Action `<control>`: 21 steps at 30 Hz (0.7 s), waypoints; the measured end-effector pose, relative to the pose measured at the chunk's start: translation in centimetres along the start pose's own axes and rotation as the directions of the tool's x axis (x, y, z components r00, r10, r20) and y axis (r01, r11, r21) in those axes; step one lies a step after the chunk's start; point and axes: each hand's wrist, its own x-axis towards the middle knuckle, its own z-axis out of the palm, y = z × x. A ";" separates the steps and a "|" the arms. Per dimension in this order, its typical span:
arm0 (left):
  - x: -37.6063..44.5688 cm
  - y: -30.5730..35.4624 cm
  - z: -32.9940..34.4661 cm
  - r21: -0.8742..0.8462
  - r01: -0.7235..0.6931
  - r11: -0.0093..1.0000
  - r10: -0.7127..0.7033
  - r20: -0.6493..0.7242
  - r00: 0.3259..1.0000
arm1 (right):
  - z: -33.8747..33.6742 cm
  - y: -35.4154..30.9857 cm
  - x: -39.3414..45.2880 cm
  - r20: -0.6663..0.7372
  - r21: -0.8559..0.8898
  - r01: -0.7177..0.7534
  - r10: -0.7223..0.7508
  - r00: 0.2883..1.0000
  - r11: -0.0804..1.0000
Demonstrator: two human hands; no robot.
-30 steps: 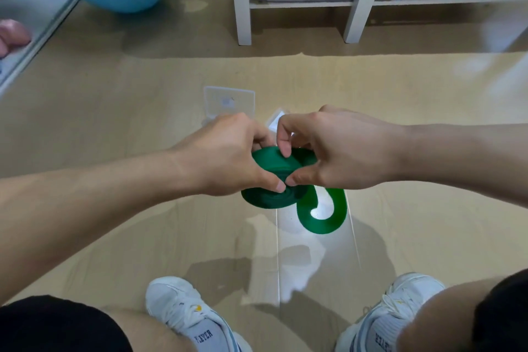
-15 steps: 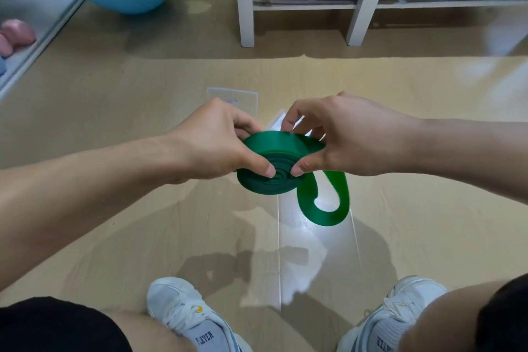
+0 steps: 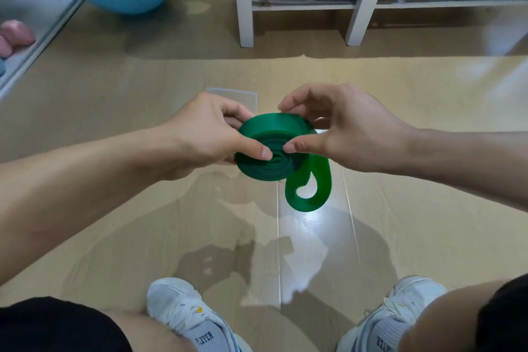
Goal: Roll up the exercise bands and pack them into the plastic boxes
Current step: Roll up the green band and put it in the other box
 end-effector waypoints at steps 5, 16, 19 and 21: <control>0.1 -0.7 -0.4 -0.168 0.051 0.984 -0.044 0.050 0.998 | -0.8 0.5 0.5 0.091 0.019 -0.026 0.024 0.996 0.999; -1.0 1.0 1.9 0.490 -0.060 0.869 0.030 0.069 0.997 | 0.8 -1.3 -0.5 0.208 -0.354 0.098 -0.023 0.978 0.930; -0.9 0.9 1.2 0.436 -0.083 0.896 0.025 0.136 0.990 | 0.5 -1.3 -0.4 0.231 -0.325 0.076 0.001 0.973 0.943; -0.7 0.7 0.6 0.364 -0.091 0.927 0.036 0.156 0.987 | 0.2 -1.1 -0.2 0.253 -0.264 0.058 0.011 0.967 0.963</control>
